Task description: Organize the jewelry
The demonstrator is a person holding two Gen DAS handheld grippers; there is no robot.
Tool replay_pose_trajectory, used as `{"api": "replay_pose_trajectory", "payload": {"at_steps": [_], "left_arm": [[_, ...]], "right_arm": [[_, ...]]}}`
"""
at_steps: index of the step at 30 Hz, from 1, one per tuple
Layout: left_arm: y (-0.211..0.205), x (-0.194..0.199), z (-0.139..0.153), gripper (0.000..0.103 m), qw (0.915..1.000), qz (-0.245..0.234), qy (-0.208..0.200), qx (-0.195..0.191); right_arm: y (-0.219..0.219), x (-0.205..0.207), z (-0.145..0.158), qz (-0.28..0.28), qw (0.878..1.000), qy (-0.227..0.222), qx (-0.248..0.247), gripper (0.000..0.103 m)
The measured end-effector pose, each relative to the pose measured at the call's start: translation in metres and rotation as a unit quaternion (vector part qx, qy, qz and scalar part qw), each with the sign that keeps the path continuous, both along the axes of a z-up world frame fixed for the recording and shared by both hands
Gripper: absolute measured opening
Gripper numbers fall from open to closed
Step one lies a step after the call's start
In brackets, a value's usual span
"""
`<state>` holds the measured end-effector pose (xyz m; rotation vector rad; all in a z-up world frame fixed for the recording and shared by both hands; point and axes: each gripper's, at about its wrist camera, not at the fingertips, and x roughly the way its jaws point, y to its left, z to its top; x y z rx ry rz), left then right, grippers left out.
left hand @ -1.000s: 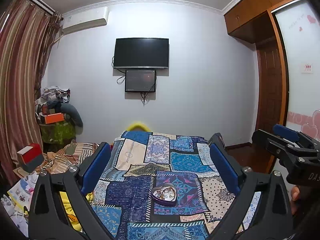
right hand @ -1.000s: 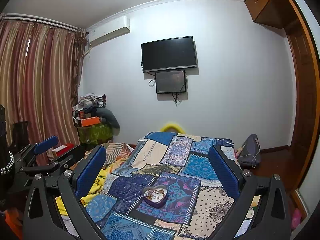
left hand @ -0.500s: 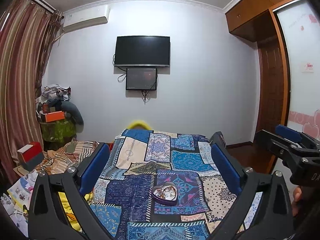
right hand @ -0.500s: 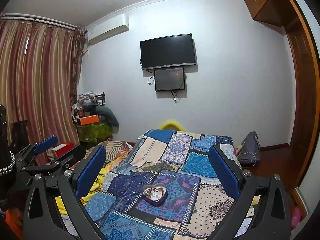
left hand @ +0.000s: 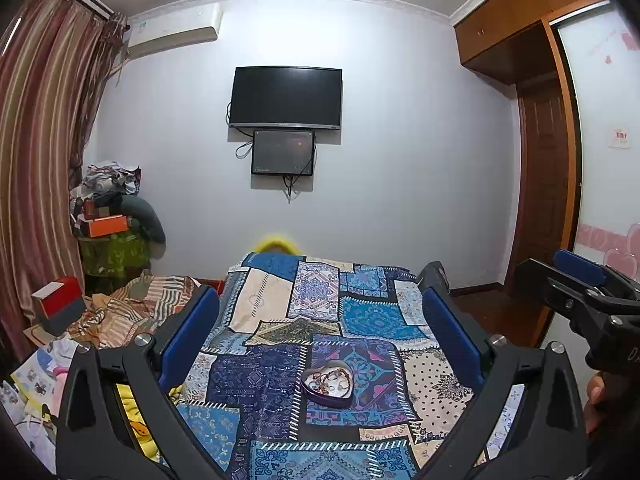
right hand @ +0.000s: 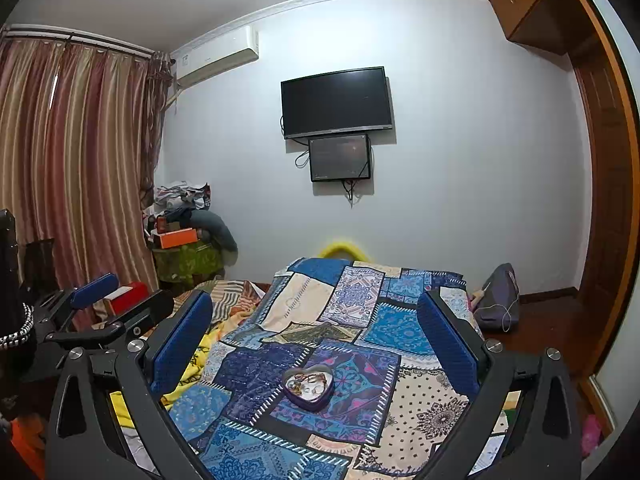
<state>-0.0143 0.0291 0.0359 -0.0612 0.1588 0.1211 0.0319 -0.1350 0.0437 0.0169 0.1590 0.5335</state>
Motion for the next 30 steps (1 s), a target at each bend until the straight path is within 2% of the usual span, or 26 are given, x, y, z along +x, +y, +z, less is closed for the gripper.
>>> {"api": "replay_pose_trajectory", "payload": {"at_steps": [3, 30], "left_arm": [[-0.0004, 0.0026, -0.0003, 0.102, 0.9999, -0.011, 0.007, -0.002], [0.0029, 0.0024, -0.0039, 0.102, 0.9999, -0.013, 0.005, 0.000]], "right_arm": [[0.0002, 0.0002, -0.0005, 0.000, 1.000, 0.001, -0.001, 0.101], [0.0027, 0.0047, -0.0013, -0.003, 1.000, 0.008, -0.009, 0.101]]}}
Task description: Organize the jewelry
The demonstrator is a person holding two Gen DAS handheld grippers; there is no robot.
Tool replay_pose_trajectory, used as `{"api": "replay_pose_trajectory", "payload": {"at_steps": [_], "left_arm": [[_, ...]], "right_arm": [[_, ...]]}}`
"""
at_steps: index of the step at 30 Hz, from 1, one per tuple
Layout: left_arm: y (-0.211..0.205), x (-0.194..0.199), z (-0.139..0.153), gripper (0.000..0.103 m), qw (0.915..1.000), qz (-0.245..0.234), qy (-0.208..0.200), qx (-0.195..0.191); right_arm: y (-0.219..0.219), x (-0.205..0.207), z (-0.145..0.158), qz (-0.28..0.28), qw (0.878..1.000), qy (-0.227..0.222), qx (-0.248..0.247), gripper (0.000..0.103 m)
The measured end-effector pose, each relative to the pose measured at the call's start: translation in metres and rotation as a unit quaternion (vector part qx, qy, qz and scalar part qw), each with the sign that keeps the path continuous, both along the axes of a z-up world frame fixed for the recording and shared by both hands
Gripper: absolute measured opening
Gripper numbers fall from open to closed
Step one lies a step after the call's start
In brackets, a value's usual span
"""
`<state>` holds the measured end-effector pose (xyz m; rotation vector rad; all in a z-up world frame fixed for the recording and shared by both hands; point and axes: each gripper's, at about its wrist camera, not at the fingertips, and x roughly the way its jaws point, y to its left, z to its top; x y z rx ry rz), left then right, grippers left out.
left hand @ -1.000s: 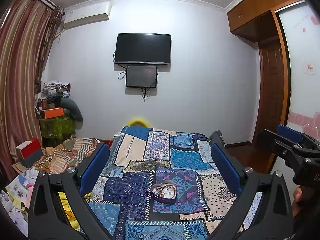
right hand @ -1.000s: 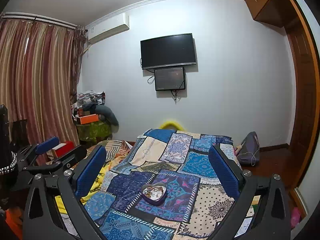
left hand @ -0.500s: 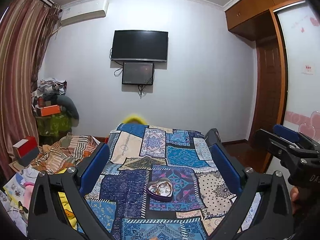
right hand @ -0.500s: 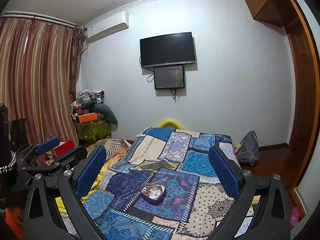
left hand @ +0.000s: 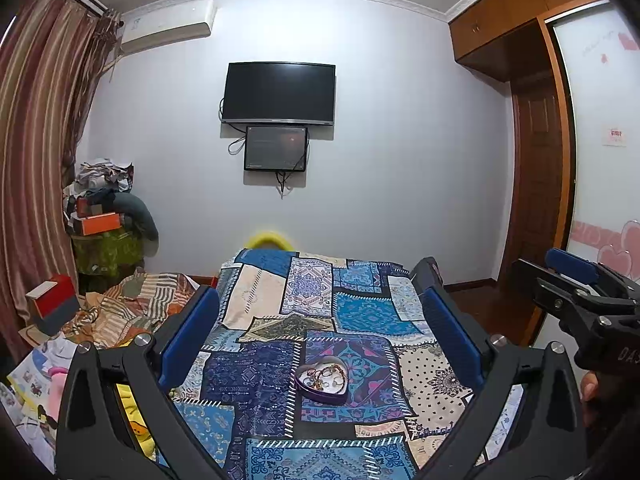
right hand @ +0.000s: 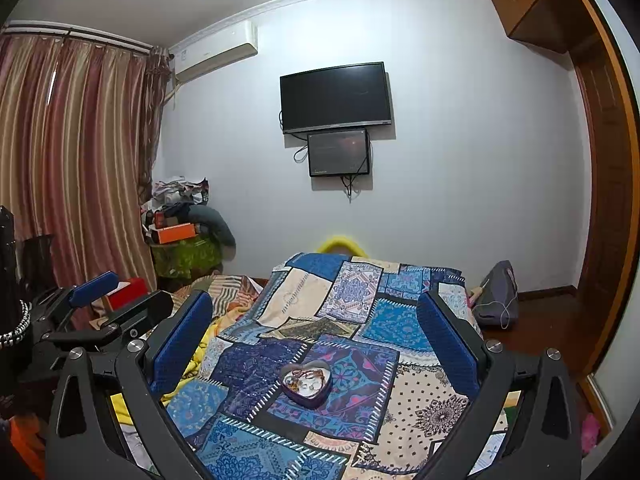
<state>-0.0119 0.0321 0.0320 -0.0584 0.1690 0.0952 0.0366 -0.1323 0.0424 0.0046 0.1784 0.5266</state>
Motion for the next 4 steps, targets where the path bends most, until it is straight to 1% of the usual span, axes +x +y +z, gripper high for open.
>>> {"api": "replay_pose_trajectory", "payload": {"at_steps": [4], "left_arm": [[0.0045, 0.0015, -0.0011, 0.102, 1.0000, 0.001, 0.001, -0.005]], "right_arm": [[0.0016, 0.0023, -0.0008, -0.001, 1.000, 0.003, -0.001, 0.101]]}}
